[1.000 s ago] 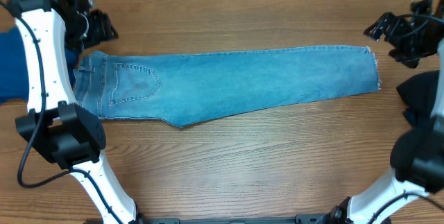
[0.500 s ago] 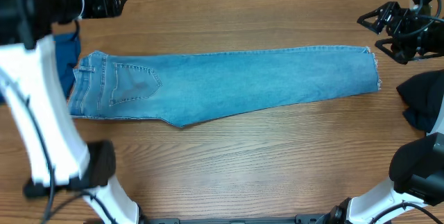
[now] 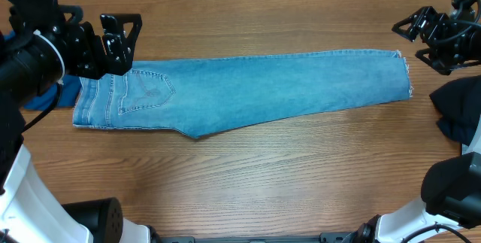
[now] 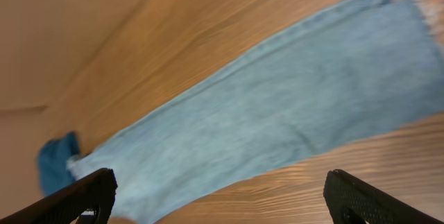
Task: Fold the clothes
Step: 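Lower the right gripper to the right hem end and grasp it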
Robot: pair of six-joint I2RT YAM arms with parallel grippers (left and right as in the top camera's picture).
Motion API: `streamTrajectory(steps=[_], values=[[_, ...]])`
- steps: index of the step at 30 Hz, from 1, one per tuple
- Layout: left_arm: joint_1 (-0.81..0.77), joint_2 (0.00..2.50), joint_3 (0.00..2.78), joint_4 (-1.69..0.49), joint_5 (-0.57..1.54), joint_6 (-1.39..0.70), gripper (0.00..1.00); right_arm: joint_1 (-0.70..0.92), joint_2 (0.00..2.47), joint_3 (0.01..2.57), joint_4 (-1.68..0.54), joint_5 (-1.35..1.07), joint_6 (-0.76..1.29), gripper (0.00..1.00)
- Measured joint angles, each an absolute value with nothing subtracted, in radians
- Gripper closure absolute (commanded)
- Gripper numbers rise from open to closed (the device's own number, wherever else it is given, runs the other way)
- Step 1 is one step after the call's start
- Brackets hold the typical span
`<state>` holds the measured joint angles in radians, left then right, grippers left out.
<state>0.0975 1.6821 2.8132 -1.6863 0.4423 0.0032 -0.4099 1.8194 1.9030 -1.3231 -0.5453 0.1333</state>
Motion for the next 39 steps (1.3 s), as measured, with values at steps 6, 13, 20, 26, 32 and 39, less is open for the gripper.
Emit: streamTrajectory(steps=[6, 13, 20, 26, 32, 39], values=[[0.097, 1.695, 2.807, -1.687, 0.443, 0.004, 0.00, -0.422, 1.828, 1.829, -1.256, -0.444, 0.165, 0.00], [0.097, 1.714, 2.805, -1.687, 0.443, 0.004, 0.00, -0.472, 1.977, 1.755, -1.188, -0.412, 0.116, 0.00], [0.097, 1.718, 2.801, -1.687, 0.443, 0.004, 0.00, -0.541, 2.120, 1.742, -1.134, -0.415, 0.046, 0.00], [0.097, 1.718, 2.801, -1.687, 0.443, 0.004, 0.00, -0.591, 2.160, 1.742, -1.085, -0.415, 0.005, 0.00], [0.097, 1.718, 2.801, -1.687, 0.443, 0.004, 0.00, -0.595, 2.196, 1.742, -1.059, -0.447, -0.016, 0.00], [0.097, 1.718, 2.801, -1.689, 0.443, 0.004, 0.00, -0.594, 2.270, 1.745, -1.032, -0.532, -0.027, 0.00]])
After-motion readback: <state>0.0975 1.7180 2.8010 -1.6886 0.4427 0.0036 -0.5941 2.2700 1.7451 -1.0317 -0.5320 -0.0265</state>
